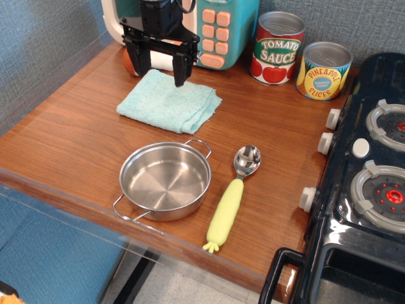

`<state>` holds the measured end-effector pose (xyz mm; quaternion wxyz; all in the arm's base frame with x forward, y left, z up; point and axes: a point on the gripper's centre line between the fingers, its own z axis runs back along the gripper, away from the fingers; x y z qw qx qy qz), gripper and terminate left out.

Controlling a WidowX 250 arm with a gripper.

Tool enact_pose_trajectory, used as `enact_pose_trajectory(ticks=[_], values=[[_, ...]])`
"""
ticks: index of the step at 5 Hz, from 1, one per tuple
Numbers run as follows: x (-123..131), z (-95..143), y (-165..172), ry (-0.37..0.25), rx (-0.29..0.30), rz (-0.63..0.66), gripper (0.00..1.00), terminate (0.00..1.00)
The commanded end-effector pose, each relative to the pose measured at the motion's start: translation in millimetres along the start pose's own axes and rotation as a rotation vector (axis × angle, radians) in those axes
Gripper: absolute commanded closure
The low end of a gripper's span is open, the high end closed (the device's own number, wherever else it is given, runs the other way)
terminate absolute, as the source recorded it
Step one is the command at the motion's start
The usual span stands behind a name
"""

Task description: Slide the blue rag so that it's in front of the microwave.

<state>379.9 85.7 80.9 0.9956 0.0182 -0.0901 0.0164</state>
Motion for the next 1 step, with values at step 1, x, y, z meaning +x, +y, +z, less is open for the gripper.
enact_pose_trajectory(ticks=[1], values=[[4.6, 23.7, 1.0, -0.062, 0.013, -0.01, 0.0, 1.0]])
